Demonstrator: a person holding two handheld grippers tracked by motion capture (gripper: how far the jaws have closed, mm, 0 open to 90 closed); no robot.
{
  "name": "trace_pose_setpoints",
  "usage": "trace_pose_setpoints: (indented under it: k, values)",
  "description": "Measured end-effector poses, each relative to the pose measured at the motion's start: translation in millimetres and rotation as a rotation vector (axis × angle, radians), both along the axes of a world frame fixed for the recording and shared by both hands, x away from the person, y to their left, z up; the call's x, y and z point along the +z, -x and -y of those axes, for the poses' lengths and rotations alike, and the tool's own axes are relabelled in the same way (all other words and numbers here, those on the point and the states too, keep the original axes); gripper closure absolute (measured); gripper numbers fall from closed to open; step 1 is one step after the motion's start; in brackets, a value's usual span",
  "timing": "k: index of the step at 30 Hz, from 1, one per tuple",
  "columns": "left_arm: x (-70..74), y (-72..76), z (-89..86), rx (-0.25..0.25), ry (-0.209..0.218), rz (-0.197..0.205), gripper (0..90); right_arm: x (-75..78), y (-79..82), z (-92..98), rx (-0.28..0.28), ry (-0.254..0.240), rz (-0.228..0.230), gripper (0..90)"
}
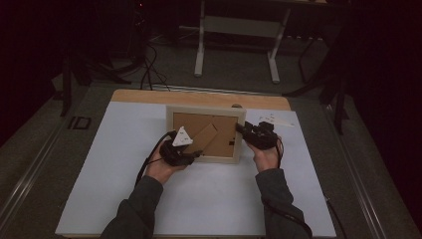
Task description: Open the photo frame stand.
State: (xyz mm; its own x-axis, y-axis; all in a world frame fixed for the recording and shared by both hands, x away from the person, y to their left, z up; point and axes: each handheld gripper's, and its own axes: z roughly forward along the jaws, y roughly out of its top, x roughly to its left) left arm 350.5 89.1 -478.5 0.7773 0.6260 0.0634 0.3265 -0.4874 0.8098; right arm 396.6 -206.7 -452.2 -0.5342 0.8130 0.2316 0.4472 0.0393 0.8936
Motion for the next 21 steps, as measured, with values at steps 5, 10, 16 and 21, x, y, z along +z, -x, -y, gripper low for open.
trace_pose_setpoints:
  k: [5,10,16,21]
  values:
    - [-0.6,1.3,-1.3,0.002,0.004,-0.007,58.6,2.9,0.3,-2.4,0.01,0.022,0.013,62.5]
    - [1.1,5.4,1.0,-0.001,-0.017,0.0,58.5,3.6,3.8,-2.4,0.018,0.041,0.03,62.3]
    - [0.6,6.9,1.6,0.001,-0.016,0.003,60.0,5.9,3.5,-3.1,0.029,0.067,0.027,61.5]
    - [0.3,8.9,1.8,0.004,-0.011,-0.001,60.9,8.7,1.3,-2.1,0.057,0.086,0.02,60.6]
